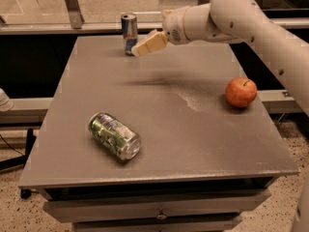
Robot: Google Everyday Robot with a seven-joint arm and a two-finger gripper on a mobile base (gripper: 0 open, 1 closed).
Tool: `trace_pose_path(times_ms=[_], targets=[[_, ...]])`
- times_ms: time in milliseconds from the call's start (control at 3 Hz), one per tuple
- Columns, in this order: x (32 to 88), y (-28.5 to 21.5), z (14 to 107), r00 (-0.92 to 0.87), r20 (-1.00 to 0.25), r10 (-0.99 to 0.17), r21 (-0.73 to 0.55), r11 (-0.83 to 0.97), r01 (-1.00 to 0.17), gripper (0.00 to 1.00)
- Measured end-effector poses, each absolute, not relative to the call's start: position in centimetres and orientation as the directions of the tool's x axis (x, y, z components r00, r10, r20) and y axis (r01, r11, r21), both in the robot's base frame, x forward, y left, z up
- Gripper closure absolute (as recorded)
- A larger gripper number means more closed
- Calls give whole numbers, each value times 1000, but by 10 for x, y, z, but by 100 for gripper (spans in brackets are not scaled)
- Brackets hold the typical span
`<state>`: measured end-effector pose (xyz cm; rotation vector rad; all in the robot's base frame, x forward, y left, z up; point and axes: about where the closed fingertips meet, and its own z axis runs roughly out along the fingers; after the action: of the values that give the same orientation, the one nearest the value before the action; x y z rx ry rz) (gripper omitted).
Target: Knock redbull can over
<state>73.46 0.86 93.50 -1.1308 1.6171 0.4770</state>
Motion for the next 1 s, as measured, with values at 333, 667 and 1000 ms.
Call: trace_pose_path(times_ms=[333, 667, 1000], targets=[[769, 22, 937, 17, -912, -409, -238, 497, -835, 0], [798, 39, 935, 11, -919, -395, -228, 508, -831, 0], [823, 57, 928, -1, -922, -387, -212, 507, -835, 0]])
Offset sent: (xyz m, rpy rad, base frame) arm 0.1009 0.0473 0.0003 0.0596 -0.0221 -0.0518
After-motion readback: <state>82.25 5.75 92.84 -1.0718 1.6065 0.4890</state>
